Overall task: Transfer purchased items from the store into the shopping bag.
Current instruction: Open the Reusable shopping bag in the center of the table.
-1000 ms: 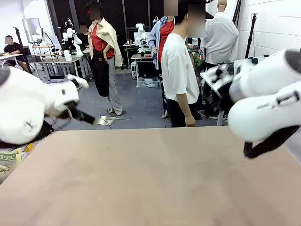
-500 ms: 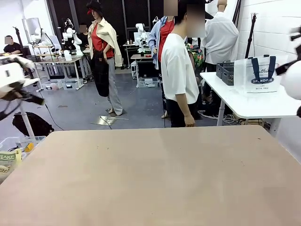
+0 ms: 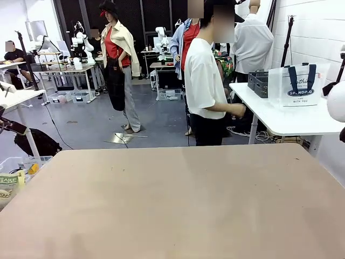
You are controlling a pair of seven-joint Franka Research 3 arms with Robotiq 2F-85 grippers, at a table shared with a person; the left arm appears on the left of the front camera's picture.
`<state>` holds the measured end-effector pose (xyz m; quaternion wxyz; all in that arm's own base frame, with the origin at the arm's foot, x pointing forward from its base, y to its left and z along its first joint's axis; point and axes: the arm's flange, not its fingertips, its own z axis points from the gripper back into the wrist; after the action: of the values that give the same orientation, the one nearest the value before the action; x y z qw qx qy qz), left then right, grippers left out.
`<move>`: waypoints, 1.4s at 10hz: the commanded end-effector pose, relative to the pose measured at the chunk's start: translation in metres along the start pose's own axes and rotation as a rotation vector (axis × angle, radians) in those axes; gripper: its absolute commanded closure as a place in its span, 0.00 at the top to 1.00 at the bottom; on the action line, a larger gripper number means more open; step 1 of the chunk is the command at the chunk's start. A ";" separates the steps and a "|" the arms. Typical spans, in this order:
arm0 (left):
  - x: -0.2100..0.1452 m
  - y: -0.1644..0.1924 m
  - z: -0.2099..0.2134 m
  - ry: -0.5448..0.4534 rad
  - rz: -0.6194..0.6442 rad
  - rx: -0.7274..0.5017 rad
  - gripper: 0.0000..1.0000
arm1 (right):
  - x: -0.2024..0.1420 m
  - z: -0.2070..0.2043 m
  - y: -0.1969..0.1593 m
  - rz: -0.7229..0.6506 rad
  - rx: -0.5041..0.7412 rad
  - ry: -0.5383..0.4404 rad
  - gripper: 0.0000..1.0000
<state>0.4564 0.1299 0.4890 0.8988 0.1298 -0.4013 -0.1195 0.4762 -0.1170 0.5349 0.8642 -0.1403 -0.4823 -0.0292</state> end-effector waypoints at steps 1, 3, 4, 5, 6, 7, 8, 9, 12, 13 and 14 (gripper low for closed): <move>0.002 0.006 0.009 -0.017 -0.001 0.007 1.00 | -0.001 0.001 -0.017 0.007 -0.016 -0.001 1.00; 0.002 0.006 0.009 -0.017 -0.001 0.007 1.00 | -0.001 0.001 -0.017 0.007 -0.016 -0.001 1.00; 0.002 0.006 0.009 -0.017 -0.001 0.007 1.00 | -0.001 0.001 -0.017 0.007 -0.016 -0.001 1.00; 0.002 0.006 0.009 -0.017 -0.001 0.007 1.00 | -0.001 0.001 -0.017 0.007 -0.016 -0.001 1.00; 0.002 0.006 0.009 -0.017 -0.001 0.007 1.00 | -0.001 0.001 -0.017 0.007 -0.016 -0.001 1.00; 0.002 0.006 0.009 -0.017 -0.001 0.007 1.00 | -0.001 0.001 -0.017 0.007 -0.016 -0.001 1.00; 0.002 0.006 0.009 -0.017 -0.001 0.007 1.00 | -0.001 0.001 -0.017 0.007 -0.016 -0.001 1.00; 0.002 0.006 0.009 -0.017 -0.001 0.007 1.00 | -0.001 0.001 -0.017 0.007 -0.016 -0.001 1.00; 0.002 0.006 0.009 -0.017 -0.001 0.007 1.00 | -0.001 0.001 -0.017 0.007 -0.016 -0.001 1.00; 0.002 0.006 0.009 -0.017 -0.001 0.007 1.00 | -0.001 0.001 -0.017 0.007 -0.016 -0.001 1.00; 0.002 0.006 0.009 -0.017 -0.001 0.007 1.00 | -0.001 0.001 -0.017 0.007 -0.016 -0.001 1.00</move>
<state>0.4529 0.1316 0.4976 0.8952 0.1309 -0.4099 -0.1166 0.4718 -0.1322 0.5368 0.8631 -0.1478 -0.4815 -0.0367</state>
